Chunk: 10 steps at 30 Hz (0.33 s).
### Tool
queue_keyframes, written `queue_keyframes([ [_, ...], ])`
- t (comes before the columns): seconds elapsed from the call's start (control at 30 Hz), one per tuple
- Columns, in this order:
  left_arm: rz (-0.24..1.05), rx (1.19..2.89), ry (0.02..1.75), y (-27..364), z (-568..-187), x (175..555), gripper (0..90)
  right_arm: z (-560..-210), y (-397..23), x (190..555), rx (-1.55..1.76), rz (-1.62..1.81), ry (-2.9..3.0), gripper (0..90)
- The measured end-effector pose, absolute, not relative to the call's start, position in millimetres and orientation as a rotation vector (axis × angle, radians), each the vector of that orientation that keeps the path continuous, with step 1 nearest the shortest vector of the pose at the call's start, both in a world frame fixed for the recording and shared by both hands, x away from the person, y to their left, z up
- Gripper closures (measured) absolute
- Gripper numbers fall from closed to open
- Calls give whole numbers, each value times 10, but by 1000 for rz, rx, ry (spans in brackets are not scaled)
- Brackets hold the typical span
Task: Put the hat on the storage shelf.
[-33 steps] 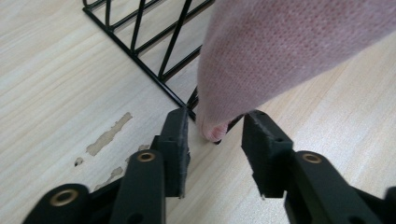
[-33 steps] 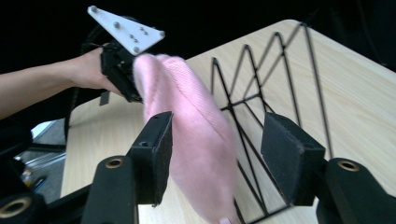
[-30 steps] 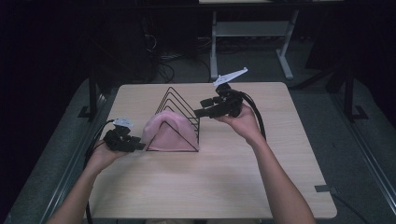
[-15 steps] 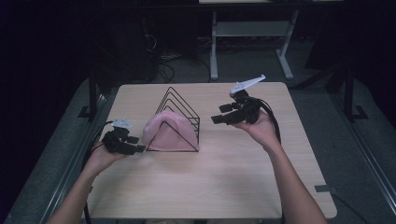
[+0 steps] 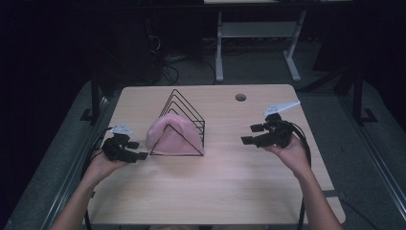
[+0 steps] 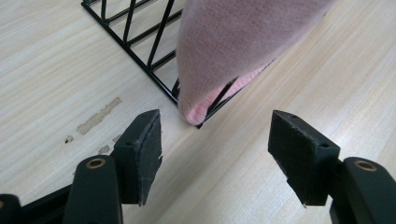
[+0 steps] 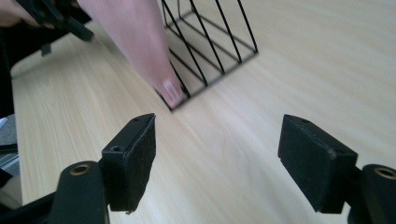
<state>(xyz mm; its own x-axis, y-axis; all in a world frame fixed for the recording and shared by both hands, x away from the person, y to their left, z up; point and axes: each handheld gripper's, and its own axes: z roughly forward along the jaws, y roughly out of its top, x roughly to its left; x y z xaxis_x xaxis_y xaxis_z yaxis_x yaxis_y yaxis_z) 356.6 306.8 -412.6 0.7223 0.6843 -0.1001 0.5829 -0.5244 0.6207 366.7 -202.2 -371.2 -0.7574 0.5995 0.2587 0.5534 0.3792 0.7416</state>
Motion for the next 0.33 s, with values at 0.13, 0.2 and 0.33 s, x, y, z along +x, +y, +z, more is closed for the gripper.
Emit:
queue_keyframes([
  [0.13, 206, 2277, 955, 3057, -4152, 3497, 342, -3913, -2222, 3497, 1139, 1330, 2547, 272],
  [0.2, 210, 2288, 944, 3047, -4174, 3465, 342, -4027, -2339, 3399, 1182, 1322, 2527, 271],
  [0.33, 223, 2273, 941, 3028, -4208, 3374, 342, -4153, -2484, 3216, 1241, 1285, 2514, 261],
])
